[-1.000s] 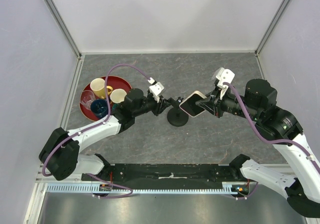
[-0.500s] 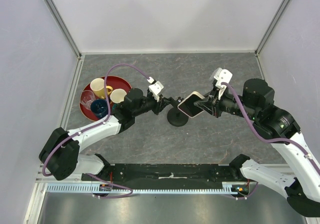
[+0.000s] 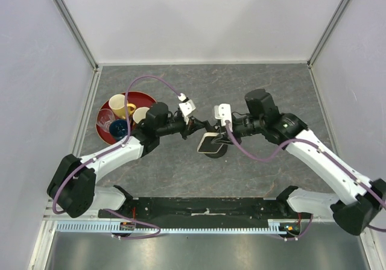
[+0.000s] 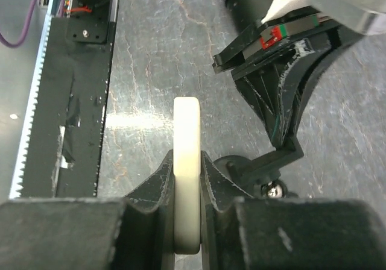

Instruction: Place the phone on the phone stand

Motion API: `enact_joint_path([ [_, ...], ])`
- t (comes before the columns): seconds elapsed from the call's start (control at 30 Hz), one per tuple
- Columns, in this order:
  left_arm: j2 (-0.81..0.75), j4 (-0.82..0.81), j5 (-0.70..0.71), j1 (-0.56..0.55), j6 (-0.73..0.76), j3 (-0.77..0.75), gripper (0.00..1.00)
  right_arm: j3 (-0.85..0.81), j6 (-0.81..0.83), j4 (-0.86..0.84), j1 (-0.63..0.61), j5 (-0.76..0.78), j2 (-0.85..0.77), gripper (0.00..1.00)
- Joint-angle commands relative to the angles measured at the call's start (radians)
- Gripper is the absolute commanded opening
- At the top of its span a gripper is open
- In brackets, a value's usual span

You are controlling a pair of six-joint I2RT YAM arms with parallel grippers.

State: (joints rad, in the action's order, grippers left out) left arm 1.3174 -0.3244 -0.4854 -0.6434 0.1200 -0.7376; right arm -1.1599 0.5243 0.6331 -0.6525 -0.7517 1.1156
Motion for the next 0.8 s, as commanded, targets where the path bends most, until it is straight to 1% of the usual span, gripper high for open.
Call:
enact_joint_path([
  [0.0,0.008,0.039,-0.212,0.042,0.067,-0.063,0.02,-0.072,0.281,-0.11,-0.004,-0.189,0.067,0.0],
  [0.03,0.009,0.044,-0.228,0.048,0.066,-0.066,0.02,-0.11,0.334,-0.105,-0.007,-0.195,0.119,0.0],
  [0.1,0.016,0.048,-0.248,0.054,0.064,-0.071,0.02,-0.202,0.397,-0.029,-0.007,-0.205,0.206,0.0],
  [0.17,0.022,0.053,-0.257,0.056,0.066,-0.074,0.02,-0.251,0.457,0.019,-0.007,-0.205,0.256,0.0],
  [0.3,0.028,0.07,-0.256,0.056,0.076,-0.083,0.02,-0.368,0.511,0.074,-0.013,-0.238,0.369,0.0],
  [0.43,0.022,0.073,-0.252,0.056,0.084,-0.082,0.02,-0.376,0.551,0.085,-0.012,-0.201,0.388,0.0],
  [0.6,0.034,0.077,-0.265,0.056,0.082,-0.086,0.02,-0.38,0.572,0.086,-0.012,-0.242,0.415,0.0],
  [0.7,0.036,0.079,-0.262,0.054,0.079,-0.089,0.02,-0.403,0.554,0.082,-0.022,-0.307,0.435,0.0],
  [0.73,0.036,0.081,-0.257,0.056,0.079,-0.089,0.02,-0.402,0.536,0.054,-0.03,-0.31,0.434,0.0],
  [0.77,0.036,0.082,-0.254,0.054,0.081,-0.091,0.02,-0.397,0.514,0.03,-0.041,-0.276,0.426,0.0],
])
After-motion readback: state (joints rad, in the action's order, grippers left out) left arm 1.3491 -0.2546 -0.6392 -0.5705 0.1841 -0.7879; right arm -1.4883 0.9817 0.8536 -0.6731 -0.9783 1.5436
